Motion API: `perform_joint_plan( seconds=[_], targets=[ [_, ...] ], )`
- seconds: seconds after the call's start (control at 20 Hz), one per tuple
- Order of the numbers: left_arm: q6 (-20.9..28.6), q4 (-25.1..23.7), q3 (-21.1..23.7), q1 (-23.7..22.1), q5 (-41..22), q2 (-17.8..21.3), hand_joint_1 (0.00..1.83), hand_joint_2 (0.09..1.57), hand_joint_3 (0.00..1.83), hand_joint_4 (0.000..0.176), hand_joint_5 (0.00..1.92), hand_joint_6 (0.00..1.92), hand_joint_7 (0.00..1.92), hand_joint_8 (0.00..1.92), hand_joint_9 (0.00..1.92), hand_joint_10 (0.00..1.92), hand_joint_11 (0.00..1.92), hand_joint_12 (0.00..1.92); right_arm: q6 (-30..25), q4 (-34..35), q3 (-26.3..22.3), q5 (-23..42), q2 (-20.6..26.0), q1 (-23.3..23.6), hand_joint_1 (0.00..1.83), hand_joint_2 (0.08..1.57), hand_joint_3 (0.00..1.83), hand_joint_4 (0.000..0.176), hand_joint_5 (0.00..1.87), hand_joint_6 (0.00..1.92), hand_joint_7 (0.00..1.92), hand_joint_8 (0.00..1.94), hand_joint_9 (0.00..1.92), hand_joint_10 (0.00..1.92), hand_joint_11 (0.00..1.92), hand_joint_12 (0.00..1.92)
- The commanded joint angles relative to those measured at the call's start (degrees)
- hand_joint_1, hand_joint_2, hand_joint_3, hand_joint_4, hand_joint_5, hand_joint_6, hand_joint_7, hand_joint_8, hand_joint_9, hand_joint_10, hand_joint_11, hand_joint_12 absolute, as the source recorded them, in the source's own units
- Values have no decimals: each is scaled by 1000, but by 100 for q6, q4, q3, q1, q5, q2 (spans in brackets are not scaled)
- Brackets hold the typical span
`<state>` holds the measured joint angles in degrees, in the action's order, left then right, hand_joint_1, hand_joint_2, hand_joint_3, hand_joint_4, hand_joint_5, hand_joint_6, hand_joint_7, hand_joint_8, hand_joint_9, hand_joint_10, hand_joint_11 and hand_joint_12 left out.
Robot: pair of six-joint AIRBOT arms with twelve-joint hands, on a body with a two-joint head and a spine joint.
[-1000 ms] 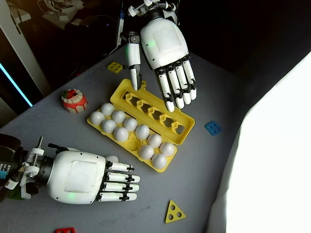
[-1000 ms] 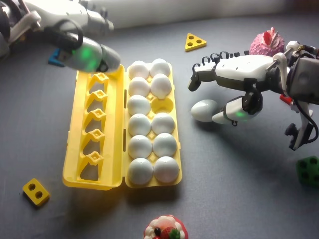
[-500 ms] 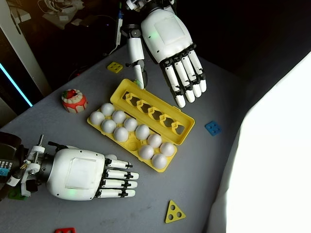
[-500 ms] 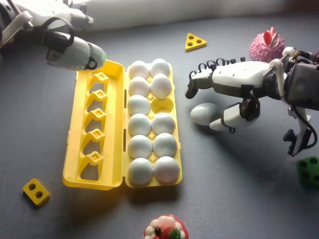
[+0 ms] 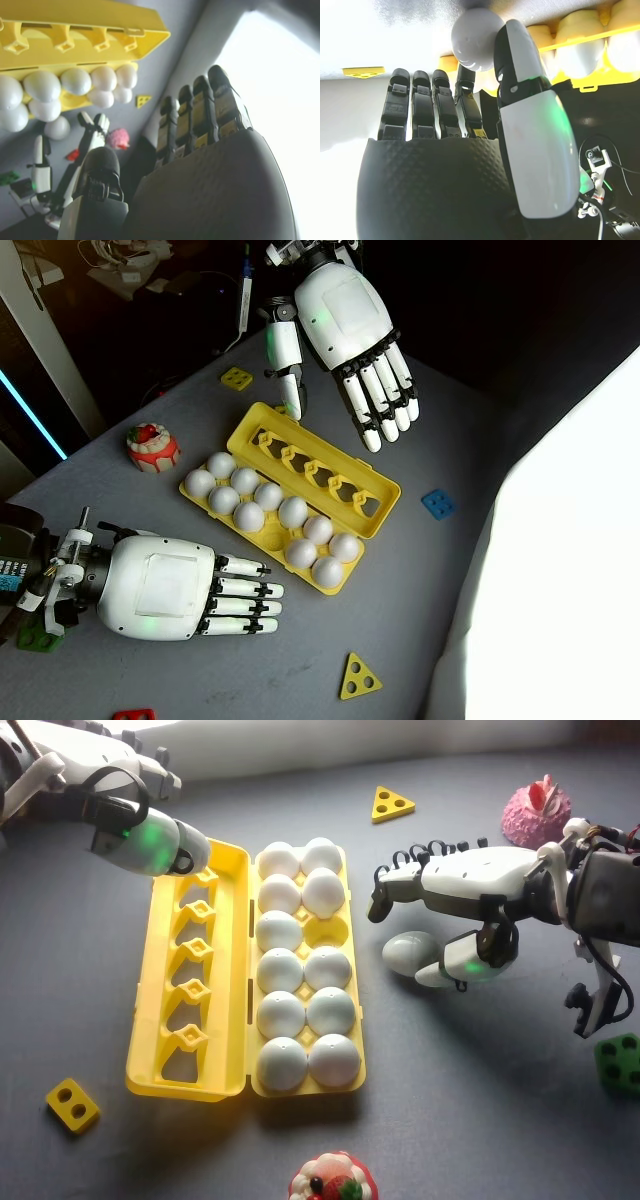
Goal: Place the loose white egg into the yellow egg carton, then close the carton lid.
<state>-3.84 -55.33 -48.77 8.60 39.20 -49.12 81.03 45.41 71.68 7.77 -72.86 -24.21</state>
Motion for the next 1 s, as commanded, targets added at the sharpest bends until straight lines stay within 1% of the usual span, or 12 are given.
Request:
perform_joint_plan(
  seconds=[0.0,0.05,0.1,0.15,0.35,0.4,0.5,0.65,0.75,0.85,0.9,0.95],
  targets=[
    [-40,-302,36,-87,-193,20,1,1344,1,8,165,7,129,0,85,0,0,295,8,-17,-12,463,37,-26,1111,1141,7,0,139,786,63,4,0,0,0,0],
    [-122,-257,70,-81,-193,24,0,1341,0,10,156,1,111,0,69,1,0,243,43,-17,-12,469,24,-64,1100,1142,7,0,145,788,78,9,0,0,0,0],
    [-198,-202,88,-75,-194,27,0,1341,0,10,156,1,111,0,69,1,0,243,78,-17,-12,489,16,-84,1100,1142,7,0,145,788,78,9,0,0,0,0],
    [-250,-163,117,-67,-195,37,0,1339,0,16,153,2,103,0,64,0,0,235,112,-17,-12,520,4,-107,1114,1141,7,0,125,780,62,1,0,0,0,0],
    [-250,-149,131,-67,-188,41,0,1340,0,18,143,2,92,0,61,0,0,248,148,-17,-11,580,-19,-144,1119,1142,7,0,131,781,69,4,0,0,0,0],
    [-250,-144,119,-67,-187,41,0,1336,0,8,165,8,115,6,83,7,0,289,148,-17,-11,580,-23,-143,1105,1143,7,0,157,757,82,2,0,0,0,0],
    [-250,-115,66,-67,-164,41,0,1337,0,11,154,4,126,5,95,8,0,333,147,-12,-13,567,-31,-143,1102,1138,4,0,164,760,73,0,0,0,0,0],
    [-244,-100,-11,-74,-164,47,0,1338,0,14,177,6,112,0,78,0,0,246,144,28,-31,482,-54,-128,1090,1147,8,0,147,766,56,0,0,0,0,0],
    [-243,-104,-45,-97,-164,47,0,1339,0,15,191,6,129,3,88,3,0,320,145,28,-35,470,-72,-140,1105,1140,5,0,157,775,66,4,0,0,0,0],
    [-244,-123,-67,-99,-165,51,0,1341,1,13,139,0,114,1,81,2,0,272,146,28,-48,467,-74,-141,1094,1144,6,0,143,771,68,5,0,0,0,0],
    [-245,-127,-75,-105,-165,57,0,1343,1,8,170,10,122,2,87,4,0,307,146,28,-47,471,-73,-140,1101,1140,4,0,157,779,75,7,0,0,0,0],
    [-246,-127,-84,-113,-165,65,0,1344,1,5,173,8,119,0,74,4,0,276,146,28,-47,474,-73,-140,1087,1148,8,0,148,779,68,3,0,0,0,0]
  ],
)
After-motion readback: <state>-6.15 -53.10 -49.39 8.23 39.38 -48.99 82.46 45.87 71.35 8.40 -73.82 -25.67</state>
